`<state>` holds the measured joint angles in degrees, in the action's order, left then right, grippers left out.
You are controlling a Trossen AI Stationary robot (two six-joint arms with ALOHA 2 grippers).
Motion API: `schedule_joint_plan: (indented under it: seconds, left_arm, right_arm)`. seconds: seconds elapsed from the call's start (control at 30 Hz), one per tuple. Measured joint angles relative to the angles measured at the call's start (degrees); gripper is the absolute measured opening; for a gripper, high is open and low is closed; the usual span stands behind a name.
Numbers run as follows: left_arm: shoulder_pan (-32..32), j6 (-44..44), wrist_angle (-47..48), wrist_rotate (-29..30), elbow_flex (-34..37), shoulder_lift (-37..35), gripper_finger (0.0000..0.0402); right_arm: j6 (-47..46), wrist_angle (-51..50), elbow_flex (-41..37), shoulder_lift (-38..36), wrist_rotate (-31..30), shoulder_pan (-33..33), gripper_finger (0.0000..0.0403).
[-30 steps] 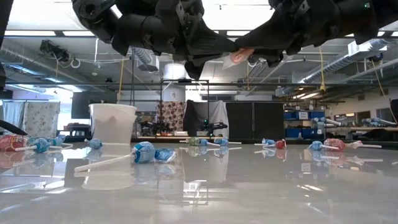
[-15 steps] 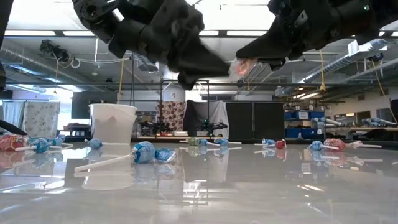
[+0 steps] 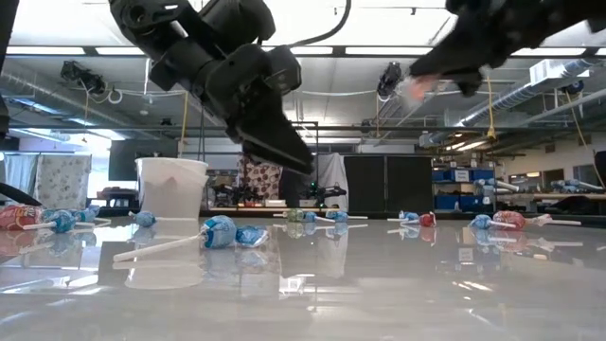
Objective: Sort candy by brand, put in halloween buckets
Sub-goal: Put the orange candy into the right orange bucket
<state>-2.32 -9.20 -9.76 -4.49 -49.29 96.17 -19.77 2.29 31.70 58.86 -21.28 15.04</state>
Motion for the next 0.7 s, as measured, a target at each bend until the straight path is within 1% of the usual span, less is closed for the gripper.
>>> schedule_joint_plan:
  seconds: [0.13, 0.2, 0.3, 0.4, 0.47, 0.57, 0.7]
  left_arm:
    - [0.0, 0.2, 4.4, 3.0, 0.1, -2.4, 0.0192]
    - [0.1, 0.6, 4.4, 4.0, 1.3, -4.3, 0.0192]
    - [0.1, 0.2, 4.5, 5.4, 3.9, -8.0, 0.0192]
    - [0.0, -0.6, 4.2, 8.2, 7.4, -12.2, 0.0192]
    - [0.0, -2.1, 3.0, 9.8, 9.5, -14.6, 0.0192]
    - [0.0, -4.6, 3.3, 11.2, 12.1, -17.7, 0.0192]
    - [-0.1, -7.7, 5.8, 12.2, 13.5, -19.8, 0.0192]
  right_arm:
    - [-7.1, -10.3, 0.0, -7.6, 0.5, 2.9, 0.0023]
    - [-10.8, -17.0, 1.1, -11.2, 2.0, 4.3, 0.0023]
    - [-17.9, -29.0, 4.2, -14.9, 4.2, 6.5, 0.0024]
    - [-24.0, -40.3, 8.0, -16.6, 6.3, 8.8, 0.0024]
    - [-28.3, -47.5, 10.4, -16.8, 9.0, 10.0, 0.0024]
    - [-34.6, -54.6, 13.0, -16.5, 16.3, 11.7, 0.0025]
    - [-42.3, -60.0, 14.3, -15.9, 25.2, 15.2, 0.0026]
